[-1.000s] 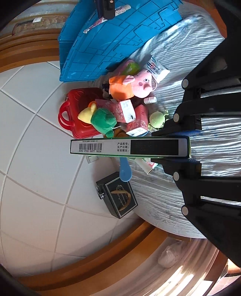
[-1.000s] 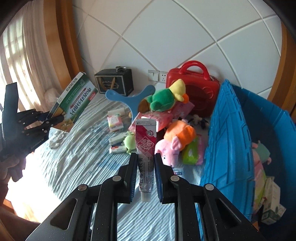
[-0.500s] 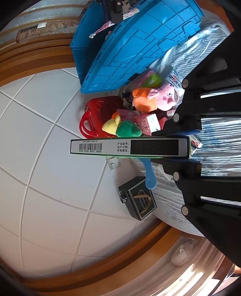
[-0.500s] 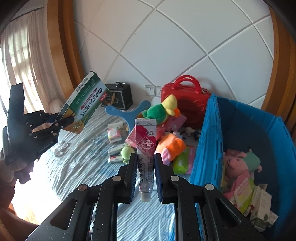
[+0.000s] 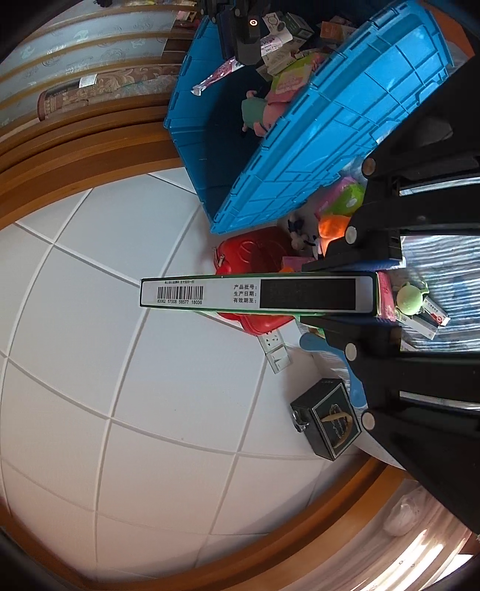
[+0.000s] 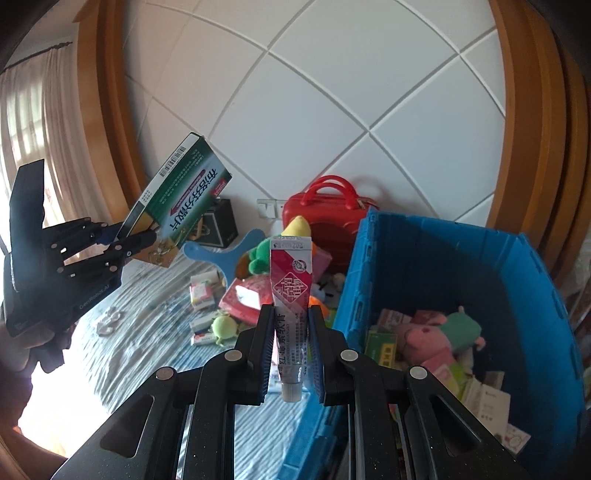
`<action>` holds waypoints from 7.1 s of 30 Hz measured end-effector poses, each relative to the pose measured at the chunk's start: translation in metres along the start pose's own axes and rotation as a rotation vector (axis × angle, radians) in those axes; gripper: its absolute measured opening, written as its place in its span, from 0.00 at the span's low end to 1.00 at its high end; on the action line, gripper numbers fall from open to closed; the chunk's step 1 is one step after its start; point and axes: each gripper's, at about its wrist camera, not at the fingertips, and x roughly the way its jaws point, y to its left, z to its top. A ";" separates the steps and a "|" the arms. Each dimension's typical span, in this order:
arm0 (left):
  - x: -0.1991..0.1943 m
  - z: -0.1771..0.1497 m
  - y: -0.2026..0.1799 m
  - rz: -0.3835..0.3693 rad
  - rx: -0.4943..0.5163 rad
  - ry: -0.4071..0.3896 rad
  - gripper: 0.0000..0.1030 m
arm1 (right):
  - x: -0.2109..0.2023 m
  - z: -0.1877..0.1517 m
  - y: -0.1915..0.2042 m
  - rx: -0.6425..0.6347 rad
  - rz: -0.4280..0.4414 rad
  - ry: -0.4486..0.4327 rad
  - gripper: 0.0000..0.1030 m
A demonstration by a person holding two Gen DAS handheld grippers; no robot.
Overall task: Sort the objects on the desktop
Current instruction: 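Lift and carry the medicine box and toothpaste tube over the blue bin, then open both grippers to drop the medicine box and tube into the bin, then move both grippers back over the table items, then grasp the long white box with the left gripper while the right grasps the green plush ball, then lift and carry the white box and green plush ball over the blue bin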
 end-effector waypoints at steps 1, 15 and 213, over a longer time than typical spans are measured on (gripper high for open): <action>0.001 0.004 -0.006 -0.010 0.004 -0.004 0.18 | -0.003 0.000 -0.006 0.006 -0.007 -0.003 0.17; 0.020 0.067 -0.105 -0.175 0.136 -0.074 0.18 | -0.040 -0.019 -0.096 0.140 -0.139 -0.031 0.17; -0.047 -0.084 0.100 -0.110 -0.173 0.076 0.22 | -0.001 -0.038 0.101 -0.249 0.399 -0.004 0.61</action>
